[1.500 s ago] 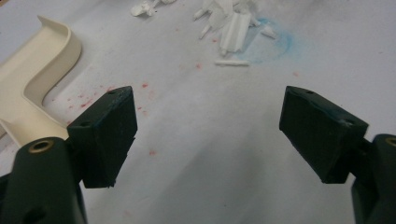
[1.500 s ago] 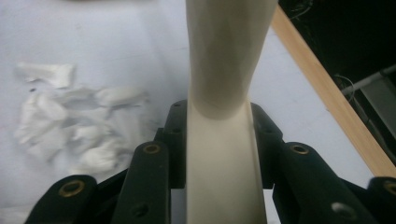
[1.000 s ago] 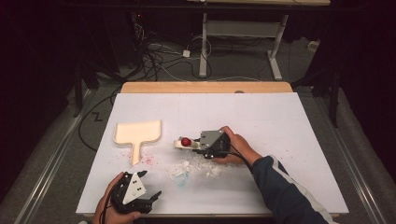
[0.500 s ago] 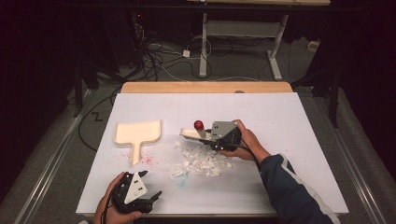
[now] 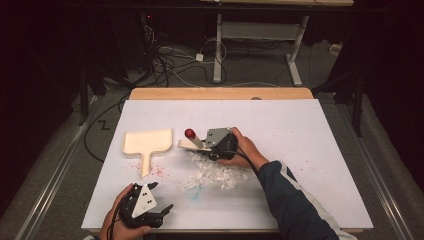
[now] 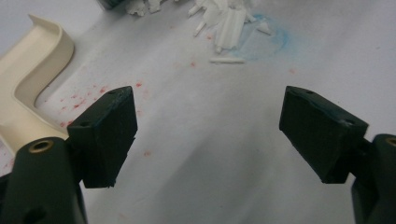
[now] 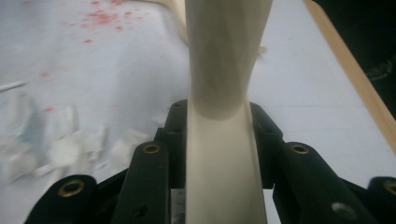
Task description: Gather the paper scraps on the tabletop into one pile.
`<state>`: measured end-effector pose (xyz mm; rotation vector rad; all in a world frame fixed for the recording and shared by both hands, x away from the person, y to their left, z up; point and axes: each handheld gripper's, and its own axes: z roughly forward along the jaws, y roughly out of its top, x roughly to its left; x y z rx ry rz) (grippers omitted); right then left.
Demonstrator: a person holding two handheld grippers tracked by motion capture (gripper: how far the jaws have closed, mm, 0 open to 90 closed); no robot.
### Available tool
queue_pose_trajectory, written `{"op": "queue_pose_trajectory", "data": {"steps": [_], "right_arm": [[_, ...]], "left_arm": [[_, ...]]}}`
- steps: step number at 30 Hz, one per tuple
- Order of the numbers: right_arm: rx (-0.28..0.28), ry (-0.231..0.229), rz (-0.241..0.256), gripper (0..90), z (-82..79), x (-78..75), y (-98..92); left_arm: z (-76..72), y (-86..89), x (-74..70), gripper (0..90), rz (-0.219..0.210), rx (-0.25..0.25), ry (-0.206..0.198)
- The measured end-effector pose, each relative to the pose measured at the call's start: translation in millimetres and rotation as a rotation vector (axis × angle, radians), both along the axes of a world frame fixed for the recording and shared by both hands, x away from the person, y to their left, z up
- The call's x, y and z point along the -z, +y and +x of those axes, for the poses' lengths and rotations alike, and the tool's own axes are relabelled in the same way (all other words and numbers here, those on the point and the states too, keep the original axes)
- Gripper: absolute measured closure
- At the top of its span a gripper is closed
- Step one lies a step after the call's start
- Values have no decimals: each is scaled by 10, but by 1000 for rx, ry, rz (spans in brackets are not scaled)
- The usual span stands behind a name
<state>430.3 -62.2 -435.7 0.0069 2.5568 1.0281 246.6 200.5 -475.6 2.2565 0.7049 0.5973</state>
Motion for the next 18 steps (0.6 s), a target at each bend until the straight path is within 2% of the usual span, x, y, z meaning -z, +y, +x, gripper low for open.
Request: {"op": "queue_pose_trajectory", "data": {"steps": [2, 5, 8, 10, 14, 18], "right_arm": [[-71, 37, -5, 680, -59, -32, -45], [-154, 62, -5, 681, -163, -83, -127], [-172, 49, -8, 682, -256, -122, -207], [-139, 10, 9, 682, -286, -148, -255], [-31, -51, 85, 681, -331, -297, -437], [102, -54, 149, 681, -417, -494, -681]], "left_arm": [[-3, 6, -2, 181, 3, 3, 3], [-7, -3, 2, 181, -3, -1, 5], [-12, -15, 4, 180, 0, -1, 5], [-6, -19, 4, 181, 4, 1, -1], [-8, -21, 0, 180, 1, -3, 7], [-3, -11, 3, 181, -1, -3, 1]]}}
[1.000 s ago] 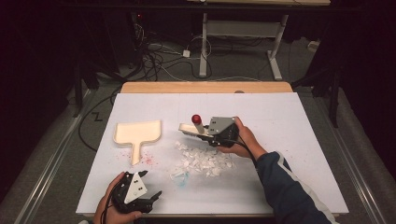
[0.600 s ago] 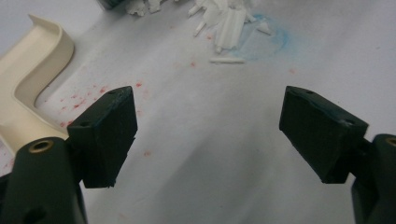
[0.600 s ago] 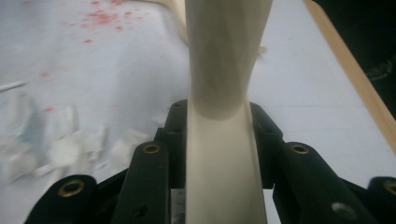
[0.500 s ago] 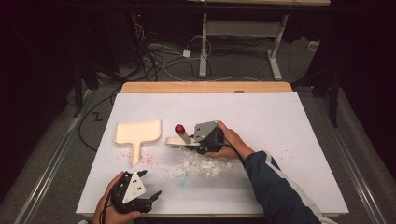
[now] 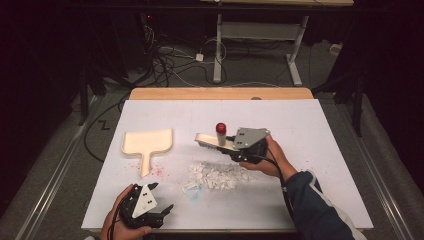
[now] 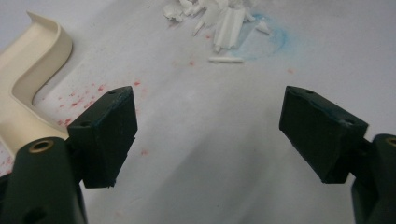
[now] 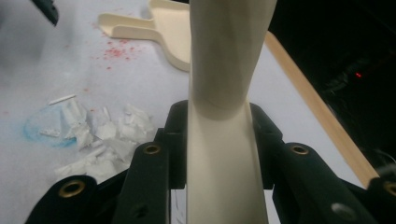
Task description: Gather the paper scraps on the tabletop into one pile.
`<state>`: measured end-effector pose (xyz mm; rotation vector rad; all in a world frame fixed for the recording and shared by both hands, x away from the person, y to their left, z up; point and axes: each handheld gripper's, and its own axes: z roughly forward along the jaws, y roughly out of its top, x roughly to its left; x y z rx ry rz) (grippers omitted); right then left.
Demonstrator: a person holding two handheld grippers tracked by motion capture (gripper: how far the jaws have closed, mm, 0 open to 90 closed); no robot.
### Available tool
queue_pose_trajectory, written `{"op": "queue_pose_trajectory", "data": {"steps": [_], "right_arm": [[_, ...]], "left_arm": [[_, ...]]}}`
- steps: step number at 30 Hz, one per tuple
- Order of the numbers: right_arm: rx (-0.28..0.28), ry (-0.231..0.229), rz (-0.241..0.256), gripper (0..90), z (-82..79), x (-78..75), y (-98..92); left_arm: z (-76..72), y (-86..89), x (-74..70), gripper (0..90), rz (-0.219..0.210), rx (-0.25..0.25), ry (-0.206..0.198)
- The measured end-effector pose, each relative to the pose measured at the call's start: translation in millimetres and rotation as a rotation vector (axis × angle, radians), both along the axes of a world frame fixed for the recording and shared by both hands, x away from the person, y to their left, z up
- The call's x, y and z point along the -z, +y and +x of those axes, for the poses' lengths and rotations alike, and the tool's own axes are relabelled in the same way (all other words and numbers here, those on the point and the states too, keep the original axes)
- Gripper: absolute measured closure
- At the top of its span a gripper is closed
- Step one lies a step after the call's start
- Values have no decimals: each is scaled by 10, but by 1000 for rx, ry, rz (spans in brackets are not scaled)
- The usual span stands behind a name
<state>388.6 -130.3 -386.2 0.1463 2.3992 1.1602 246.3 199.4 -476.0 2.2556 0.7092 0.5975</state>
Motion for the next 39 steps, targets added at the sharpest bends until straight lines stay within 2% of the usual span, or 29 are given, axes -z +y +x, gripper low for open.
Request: {"op": "queue_pose_trajectory", "data": {"steps": [2, 5, 6, 8, 13, 14, 17, 19, 21, 24, 32, 35, 36, 39], "right_arm": [[70, -6, 9, 681, -79, -72, -126], [150, 18, 23, 682, -179, -105, -329], [195, 27, 22, 682, -218, -97, -423], [258, 45, 20, 682, -269, -59, -574], [422, 85, -31, 682, -330, 108, -831], [440, 101, -40, 682, -340, 146, -848], [494, 109, -74, 682, -360, 259, -815], [512, 109, -85, 682, -369, 335, -744], [516, 119, -69, 682, -395, 397, -649], [543, 112, -61, 681, -455, 455, -448], [504, 126, 4, 679, -570, 529, 99], [482, 122, 14, 679, -584, 536, 203], [481, 111, 22, 680, -584, 533, 211], [478, 122, 63, 682, -572, 501, 179]], "left_arm": [[-4, -3, 2, 181, 3, -2, 0], [-17, -15, 1, 181, 1, -2, 7], [-15, -20, 3, 181, 4, -1, 8], [-5, -31, 2, 181, 9, 0, 2], [4, -67, -13, 182, 14, 5, 0], [8, -70, -12, 181, 16, 6, 0], [11, -84, -16, 182, 23, 13, -2], [10, -92, -17, 181, 21, 16, -7], [13, -88, -18, 181, 18, 18, -7], [23, -79, -17, 181, 12, 19, -5], [25, -71, -16, 181, 6, 21, -5], [24, -70, -16, 181, 7, 20, -5], [22, -68, -17, 181, 4, 20, -7], [23, -62, -17, 181, 4, 13, -5]]}}
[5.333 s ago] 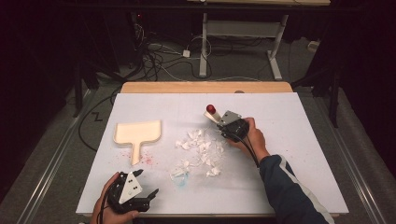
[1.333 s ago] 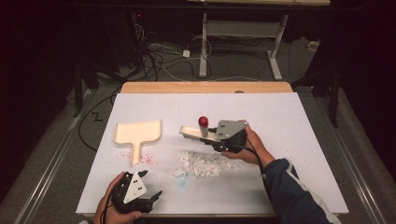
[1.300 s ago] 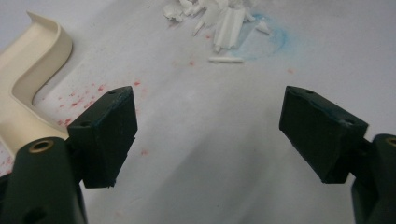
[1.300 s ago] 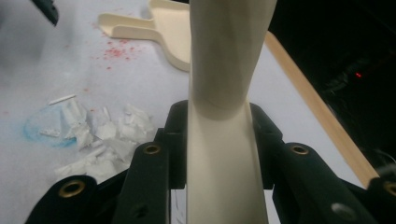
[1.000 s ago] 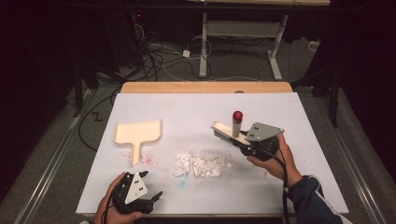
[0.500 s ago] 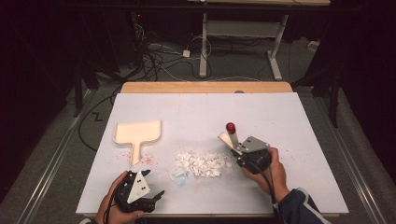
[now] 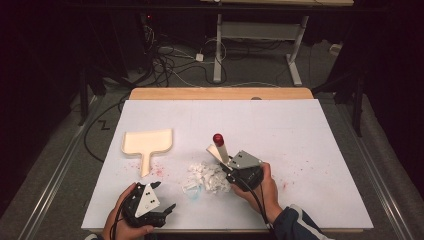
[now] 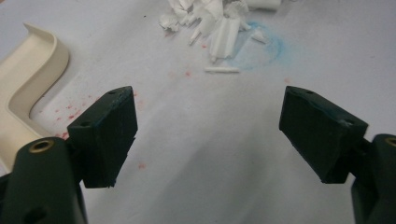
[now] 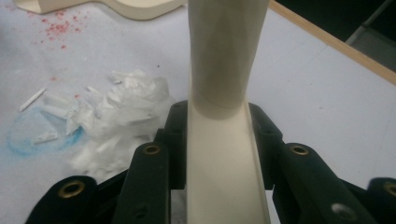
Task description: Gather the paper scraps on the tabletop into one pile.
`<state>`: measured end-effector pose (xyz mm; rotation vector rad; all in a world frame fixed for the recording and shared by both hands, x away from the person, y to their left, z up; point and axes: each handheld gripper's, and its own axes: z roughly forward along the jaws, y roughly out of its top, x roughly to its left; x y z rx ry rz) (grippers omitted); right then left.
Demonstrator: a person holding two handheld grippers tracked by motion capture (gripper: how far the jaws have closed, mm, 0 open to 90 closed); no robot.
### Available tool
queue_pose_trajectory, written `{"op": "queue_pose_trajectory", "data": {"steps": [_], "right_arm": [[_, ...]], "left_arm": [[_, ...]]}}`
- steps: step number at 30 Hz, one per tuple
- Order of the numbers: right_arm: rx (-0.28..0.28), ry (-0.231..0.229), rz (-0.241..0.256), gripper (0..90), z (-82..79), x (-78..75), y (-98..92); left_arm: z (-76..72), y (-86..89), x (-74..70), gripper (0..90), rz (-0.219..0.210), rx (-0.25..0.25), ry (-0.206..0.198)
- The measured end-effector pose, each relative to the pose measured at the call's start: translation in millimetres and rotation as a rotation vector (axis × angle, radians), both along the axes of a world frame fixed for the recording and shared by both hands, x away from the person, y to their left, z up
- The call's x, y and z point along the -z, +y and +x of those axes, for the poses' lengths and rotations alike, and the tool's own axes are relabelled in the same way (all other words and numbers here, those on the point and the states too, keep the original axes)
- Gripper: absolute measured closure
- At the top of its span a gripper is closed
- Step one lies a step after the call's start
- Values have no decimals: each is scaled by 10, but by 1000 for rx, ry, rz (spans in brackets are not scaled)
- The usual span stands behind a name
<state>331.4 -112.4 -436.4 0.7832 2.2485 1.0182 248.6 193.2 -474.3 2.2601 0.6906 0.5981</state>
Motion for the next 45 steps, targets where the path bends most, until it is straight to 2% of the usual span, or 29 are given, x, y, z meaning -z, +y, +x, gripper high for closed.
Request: {"op": "queue_pose_trajectory", "data": {"steps": [2, 10, 14, 20, 25, 31, 36, 40, 45], "right_arm": [[-13, 2, 42, 682, 15, -36, -52], [-2, -40, 82, 682, 17, -179, -229], [-17, -66, 100, 682, -15, -262, -306], [-51, -80, 150, 682, -73, -391, -315], [-106, -89, 157, 682, -163, -431, -236], [-219, -33, 191, 681, -261, -390, -76], [-293, 30, 218, 682, -336, -335, 68], [-329, 79, 240, 682, -409, -272, 161], [-360, 143, 230, 682, -419, -123, 301]], "left_arm": [[-4, -4, 0, 181, 1, 1, -1], [-9, -7, -6, 181, 4, -5, -5], [-9, 1, -9, 181, 8, -4, -6], [-13, 33, -33, 180, -11, -18, -21], [-27, 56, -50, 180, -21, -26, -32], [-58, 103, -76, 179, -39, -40, -45], [-80, 127, -78, 179, -29, -61, -49], [-94, 161, -80, 179, -37, -74, -51], [-101, 147, -74, 179, -25, -73, -49]]}}
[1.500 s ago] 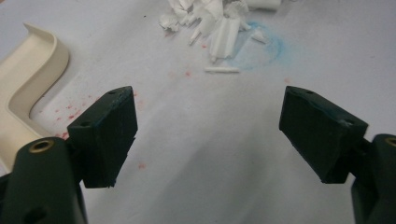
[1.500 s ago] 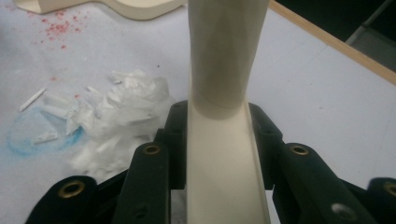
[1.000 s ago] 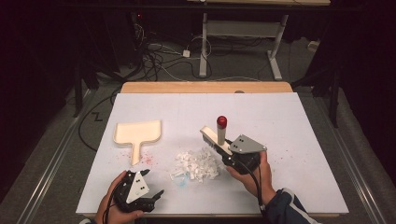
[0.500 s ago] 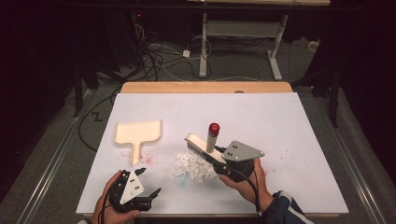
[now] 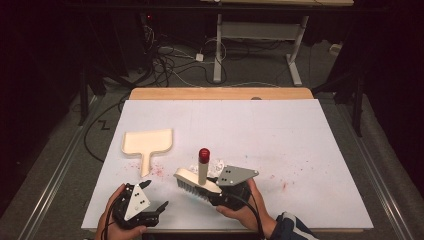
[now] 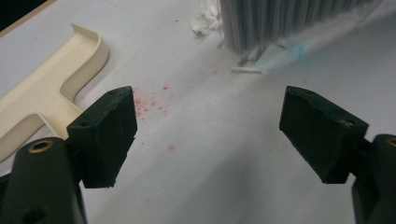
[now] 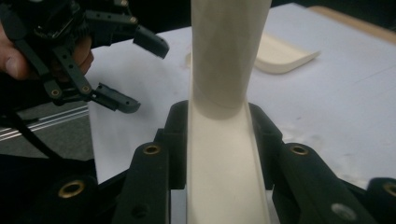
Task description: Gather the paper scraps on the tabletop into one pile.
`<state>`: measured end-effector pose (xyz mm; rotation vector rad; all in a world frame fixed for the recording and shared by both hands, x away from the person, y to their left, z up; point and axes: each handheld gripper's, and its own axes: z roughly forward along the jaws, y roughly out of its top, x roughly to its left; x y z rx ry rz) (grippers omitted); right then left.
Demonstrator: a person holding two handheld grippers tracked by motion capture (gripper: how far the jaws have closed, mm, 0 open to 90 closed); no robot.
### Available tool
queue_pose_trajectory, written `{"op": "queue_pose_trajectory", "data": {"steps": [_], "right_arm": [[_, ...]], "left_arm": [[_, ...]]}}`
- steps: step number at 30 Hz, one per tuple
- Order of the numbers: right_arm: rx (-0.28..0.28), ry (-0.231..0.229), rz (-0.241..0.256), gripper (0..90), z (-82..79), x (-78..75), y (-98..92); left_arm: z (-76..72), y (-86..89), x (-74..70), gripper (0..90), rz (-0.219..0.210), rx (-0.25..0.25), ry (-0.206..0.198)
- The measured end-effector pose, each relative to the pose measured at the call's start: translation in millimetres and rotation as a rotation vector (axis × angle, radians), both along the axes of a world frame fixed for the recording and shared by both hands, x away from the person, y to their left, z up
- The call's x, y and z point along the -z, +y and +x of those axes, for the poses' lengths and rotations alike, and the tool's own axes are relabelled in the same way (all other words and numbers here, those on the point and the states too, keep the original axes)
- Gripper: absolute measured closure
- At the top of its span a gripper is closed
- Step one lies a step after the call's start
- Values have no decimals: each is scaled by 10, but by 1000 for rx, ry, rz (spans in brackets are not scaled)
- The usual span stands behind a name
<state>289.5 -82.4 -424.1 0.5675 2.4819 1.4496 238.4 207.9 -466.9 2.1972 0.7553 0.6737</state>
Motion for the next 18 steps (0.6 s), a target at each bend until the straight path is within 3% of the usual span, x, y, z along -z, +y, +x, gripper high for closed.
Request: {"op": "queue_pose_trajectory", "data": {"steps": [4, 8, 18], "right_arm": [[-20, 36, -22, 682, 4, 111, 93], [-17, 41, -37, 682, 24, 185, 130], [108, 10, -110, 682, 201, 102, -85]], "left_arm": [[3, -16, 12, 179, 10, 9, 3], [13, -13, 16, 179, 5, 9, 4], [37, -65, 40, 179, 19, 32, 21]]}}
